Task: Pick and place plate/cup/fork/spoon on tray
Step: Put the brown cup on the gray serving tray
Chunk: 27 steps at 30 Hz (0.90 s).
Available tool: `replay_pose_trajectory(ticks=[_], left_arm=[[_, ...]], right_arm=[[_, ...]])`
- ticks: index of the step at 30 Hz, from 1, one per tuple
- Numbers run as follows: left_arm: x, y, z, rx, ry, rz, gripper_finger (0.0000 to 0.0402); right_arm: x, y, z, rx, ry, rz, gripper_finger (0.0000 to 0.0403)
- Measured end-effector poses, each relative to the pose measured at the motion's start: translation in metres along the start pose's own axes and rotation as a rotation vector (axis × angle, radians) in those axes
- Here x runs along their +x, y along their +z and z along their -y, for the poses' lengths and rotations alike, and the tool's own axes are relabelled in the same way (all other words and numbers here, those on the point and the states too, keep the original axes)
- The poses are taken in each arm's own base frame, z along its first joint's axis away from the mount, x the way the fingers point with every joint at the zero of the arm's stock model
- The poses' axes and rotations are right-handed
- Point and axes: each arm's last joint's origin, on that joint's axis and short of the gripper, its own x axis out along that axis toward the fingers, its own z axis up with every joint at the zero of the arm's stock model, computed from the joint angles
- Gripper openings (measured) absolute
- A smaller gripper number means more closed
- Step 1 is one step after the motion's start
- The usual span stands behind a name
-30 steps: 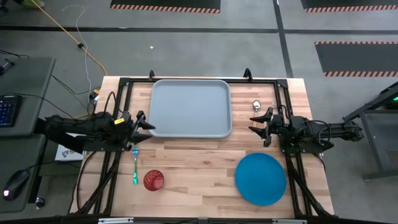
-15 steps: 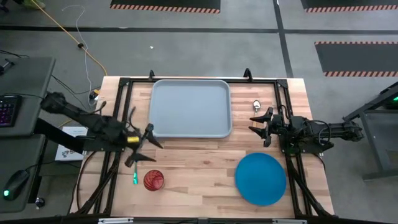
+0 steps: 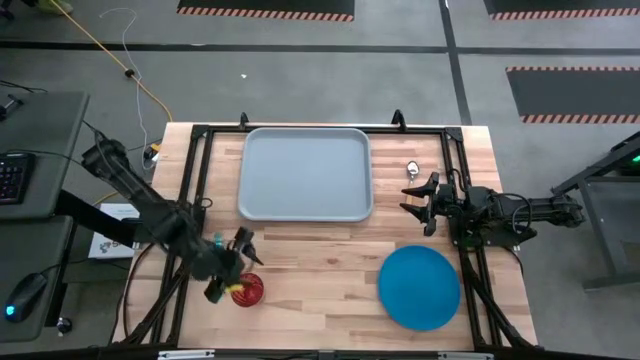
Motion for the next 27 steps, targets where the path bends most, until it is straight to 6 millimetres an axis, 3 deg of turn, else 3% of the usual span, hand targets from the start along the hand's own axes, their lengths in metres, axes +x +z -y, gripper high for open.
replay_pose_trajectory(ticks=[12,19,27], left_arm=[[0.045,-0.012,0.023,0.07,-0.02,-0.241,0.026],[0.061,-0.02,0.021,0.042,-0.016,-0.347,0.026],[0.073,-0.029,0.013,-0.059,-0.127,-0.472,0.0254]], right_arm=[[0.0,0.0,0.0,0.0,0.0,-0.001,0.02],[0.0,0.0,0.0,0.0,0.0,0.0,0.02],[0.0,0.0,0.0,0.0,0.0,0.0,0.02]])
